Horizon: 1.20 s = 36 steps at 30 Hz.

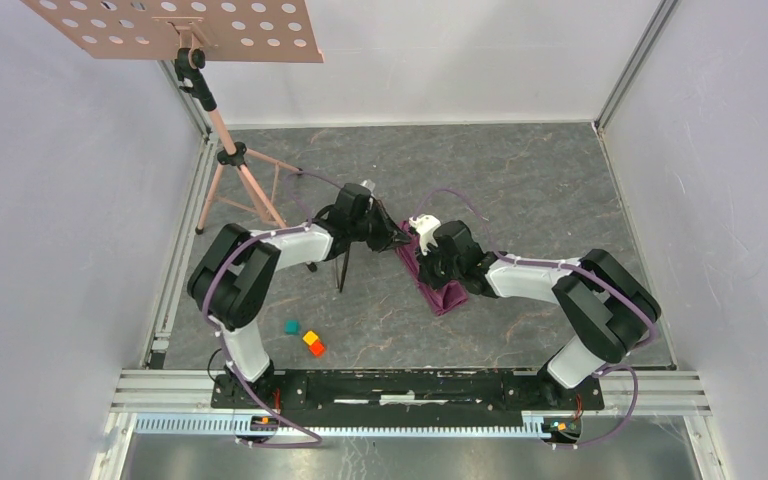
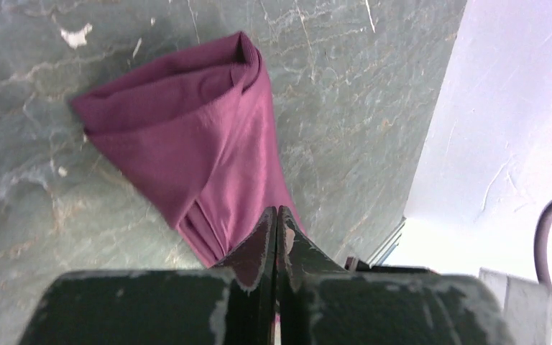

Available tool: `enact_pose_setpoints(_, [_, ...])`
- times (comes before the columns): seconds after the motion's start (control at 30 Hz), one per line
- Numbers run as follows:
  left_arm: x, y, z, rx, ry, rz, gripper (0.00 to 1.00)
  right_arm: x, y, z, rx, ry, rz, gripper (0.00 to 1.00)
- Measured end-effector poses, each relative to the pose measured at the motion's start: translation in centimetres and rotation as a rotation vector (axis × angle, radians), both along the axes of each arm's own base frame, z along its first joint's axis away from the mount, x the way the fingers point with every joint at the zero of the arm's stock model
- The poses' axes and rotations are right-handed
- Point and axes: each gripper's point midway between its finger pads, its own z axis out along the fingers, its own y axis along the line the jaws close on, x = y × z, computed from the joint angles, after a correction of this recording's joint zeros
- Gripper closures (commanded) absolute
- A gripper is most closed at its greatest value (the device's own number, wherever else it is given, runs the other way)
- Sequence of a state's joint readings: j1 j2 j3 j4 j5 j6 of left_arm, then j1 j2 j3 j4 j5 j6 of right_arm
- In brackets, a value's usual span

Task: Fold the napkin into a case and place the utensils inside
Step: Smooth out the smaller rectangle-folded napkin at the center of the board.

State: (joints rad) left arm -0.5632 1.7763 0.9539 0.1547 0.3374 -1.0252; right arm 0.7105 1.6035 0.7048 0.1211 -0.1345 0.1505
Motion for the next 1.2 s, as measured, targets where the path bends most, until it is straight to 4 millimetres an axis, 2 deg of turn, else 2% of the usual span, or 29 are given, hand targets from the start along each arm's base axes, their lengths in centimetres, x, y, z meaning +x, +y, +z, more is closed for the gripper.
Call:
enact_pose_setpoints(0.1, [0.8,-0.6,-0.9,0.004,0.012,-0.007,0.98,-0.1,0.1,0.0,0.005,0.004,0.003,0.9])
enact_pose_setpoints(0.2, [0.5,-0.3,-3.5,0.048,0.066,-0.006,0.98,-0.1,0.1,0.0,0.01,0.01,0.002,0.85])
enact_pose_setpoints(0.27, [0.0,0.2,-5.2,0.084,0.107,-0.003,0.98,-0.3,0.2,0.1,0.017,0.018,0.003,0.77])
enact_pose_setpoints(0.3, [-0.1,0.2,-5.4,0.083,0.111,-0.006,0.98,-0.4,0.2,0.1,0.021,0.027,0.004,0.74])
enact_pose_setpoints(0.43, [0.1,0.4,-5.5,0.083,0.109,-0.004,0.98,-1.1,0.3,1.0,0.06,0.063,0.007,0.61])
enact_pose_setpoints(0.57, [0.2,0.5,-5.5,0.081,0.107,-0.002,0.98,-0.9,0.2,2.4,0.128,0.094,0.001,0.59])
enact_pose_setpoints(0.7, [0.2,0.5,-5.5,0.079,0.105,-0.003,0.98,-0.9,-0.4,2.2,0.161,0.126,-0.019,0.58])
enact_pose_setpoints(0.8, [0.2,0.5,-5.5,0.078,0.105,-0.004,0.98,-3.2,-1.4,0.3,0.157,0.166,-0.016,0.58])
enact_pose_setpoints(0.9, [0.1,0.5,-5.5,0.078,0.105,-0.005,0.98,-4.7,-2.1,0.4,0.17,0.14,-0.005,0.56])
enact_pose_setpoints(1.03, [0.2,0.5,-5.5,0.084,0.099,-0.013,0.97,-6.4,-3.2,0.8,0.153,0.124,-0.003,0.46])
enact_pose_setpoints(1.13, [0.1,0.6,-5.4,0.104,0.085,-0.041,0.88,-6.3,-3.7,1.8,0.138,0.093,-0.003,0.43])
enact_pose_setpoints(1.2, [-0.1,0.7,-5.2,0.119,0.079,-0.065,0.77,-5.9,-3.6,2.4,0.129,0.079,-0.005,0.45])
